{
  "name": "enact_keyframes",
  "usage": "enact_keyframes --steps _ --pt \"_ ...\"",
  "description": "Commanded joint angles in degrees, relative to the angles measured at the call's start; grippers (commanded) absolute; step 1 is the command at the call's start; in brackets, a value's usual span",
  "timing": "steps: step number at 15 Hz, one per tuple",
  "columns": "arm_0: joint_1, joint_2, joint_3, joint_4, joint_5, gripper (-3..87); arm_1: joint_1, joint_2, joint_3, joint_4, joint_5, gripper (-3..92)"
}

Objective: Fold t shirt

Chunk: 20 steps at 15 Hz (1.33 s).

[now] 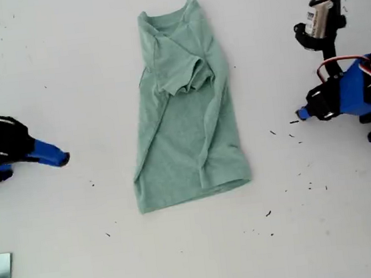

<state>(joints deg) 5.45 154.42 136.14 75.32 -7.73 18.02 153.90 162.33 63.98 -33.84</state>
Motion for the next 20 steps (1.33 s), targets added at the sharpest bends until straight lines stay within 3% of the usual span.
enact_keyframes --steps 1,4,9,13,16,17,18,20 --pt "5.5 -26.6 -35.6 8.2 0.3 -0.3 1.2 -0.5 0.7 -2.2 -0.8 1.0" --pt "7.6 -43.8 -52.7 13.3 3.3 22.1 0.6 -0.5 1.1 -2.5 -0.1 1.0" --pt "3.2 -53.9 -54.1 14.4 6.6 24.4 0.0 -0.5 1.2 -3.0 0.3 1.0" --pt "-2.5 -69.3 -49.9 7.8 9.9 26.4 -0.5 -0.3 1.4 -3.0 0.5 1.0" --pt "-4.2 -75.0 -44.6 -2.4 11.0 25.6 -1.3 -0.2 1.6 -3.2 1.0 1.0" --pt "-5.0 -76.3 -40.8 -6.9 11.1 20.0 -1.4 -0.1 1.6 -3.2 1.0 1.0" --pt "-5.4 -76.0 -36.9 -9.7 10.6 5.2 -1.4 0.2 1.8 -3.2 0.9 1.0" --pt "-5.8 -63.4 -29.5 -8.2 7.3 -0.1 -1.5 0.7 2.0 -3.2 0.8 1.0"
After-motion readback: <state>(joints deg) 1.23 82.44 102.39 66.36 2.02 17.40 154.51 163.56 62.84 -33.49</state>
